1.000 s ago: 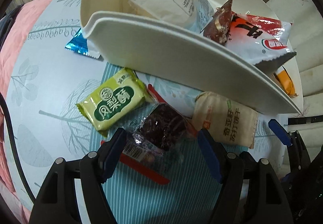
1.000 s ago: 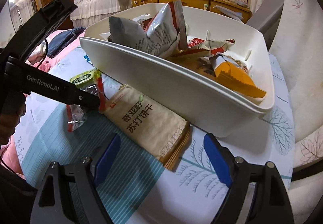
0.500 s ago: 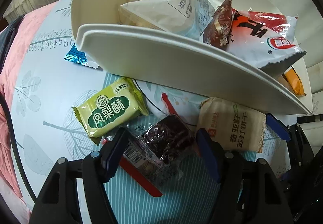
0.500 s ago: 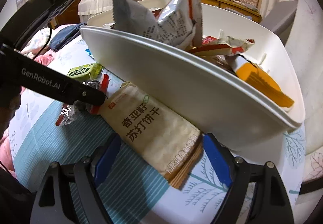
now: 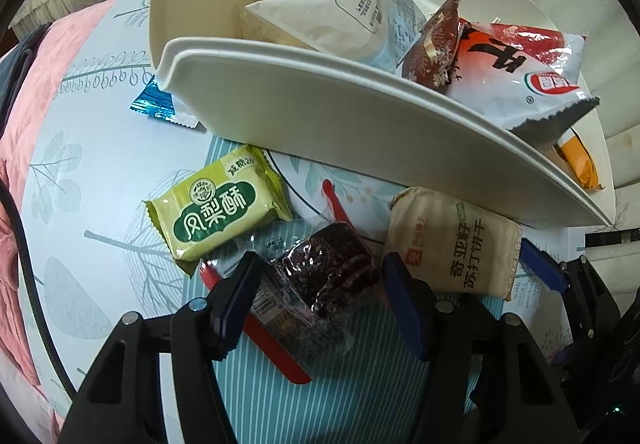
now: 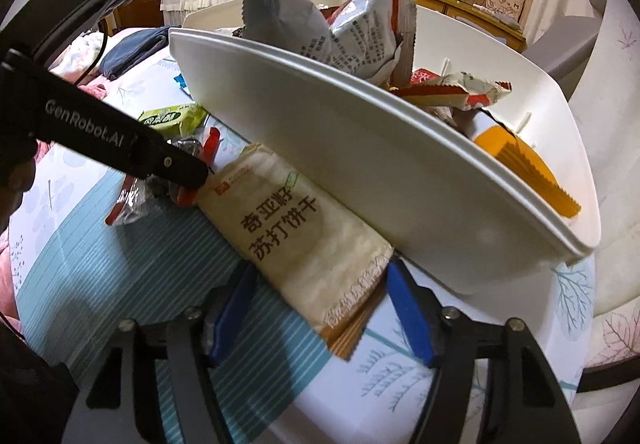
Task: Organize snacks
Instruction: 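Grasp the dark nut bag with left tool while right tool grasps the beige biscuit bag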
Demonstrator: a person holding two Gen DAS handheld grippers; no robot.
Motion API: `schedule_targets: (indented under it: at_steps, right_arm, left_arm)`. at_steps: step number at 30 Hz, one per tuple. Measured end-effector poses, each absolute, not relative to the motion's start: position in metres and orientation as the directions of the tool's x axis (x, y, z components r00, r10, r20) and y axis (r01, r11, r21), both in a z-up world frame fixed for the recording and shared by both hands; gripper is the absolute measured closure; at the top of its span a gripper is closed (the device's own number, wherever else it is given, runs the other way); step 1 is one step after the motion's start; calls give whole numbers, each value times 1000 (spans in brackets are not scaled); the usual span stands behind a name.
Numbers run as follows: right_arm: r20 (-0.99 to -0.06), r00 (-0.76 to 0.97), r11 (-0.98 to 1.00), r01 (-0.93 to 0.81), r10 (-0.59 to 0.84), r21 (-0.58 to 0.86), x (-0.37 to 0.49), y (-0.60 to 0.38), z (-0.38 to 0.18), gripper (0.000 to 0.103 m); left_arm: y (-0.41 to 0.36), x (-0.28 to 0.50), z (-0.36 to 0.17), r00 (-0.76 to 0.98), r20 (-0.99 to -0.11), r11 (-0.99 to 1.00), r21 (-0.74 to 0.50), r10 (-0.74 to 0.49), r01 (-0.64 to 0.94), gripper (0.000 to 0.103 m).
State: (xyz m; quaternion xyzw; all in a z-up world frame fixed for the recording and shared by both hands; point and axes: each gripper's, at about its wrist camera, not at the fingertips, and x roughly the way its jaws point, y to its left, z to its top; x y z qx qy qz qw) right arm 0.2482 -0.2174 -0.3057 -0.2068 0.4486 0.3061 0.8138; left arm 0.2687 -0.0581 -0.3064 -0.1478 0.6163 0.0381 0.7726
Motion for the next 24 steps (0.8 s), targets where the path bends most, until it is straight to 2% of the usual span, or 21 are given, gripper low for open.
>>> schedule_targets:
  at_steps: [8,10,14,15,17,24]
  right_arm:
    - [-871,388,744,-667,303,-38,239,-224,-303,71]
    - [-875,382,746,-665,297,-38,238,-223,-302,81]
    - [-881,366,745,-666,299,-24,234,-224,-298,94]
    - [-883,361,745,-666,299,-20,234,-224,-298,100]
    - [-886,345,740,-673,309,-3,231,-224,-296,103]
    - [-884,300,679,-734,358,26,207,-212,-285,103]
  left_arm:
    - [-55,258,-302,227,-967,949,-174,-115,-261,53]
    - [-53,255,-301,222,-968,948,-173,-114,-267,55]
    - [-46,249,-300,218,-969,942,-176,-115,-287,57]
    - [-44,247,-300,217,-969,940,-177,-115,-291,58]
    - [-40,243,-298,219,-969,936,-181,-117,-301,59]
    - [-25,223,-294,229,-963,923,-212,-142,-321,61]
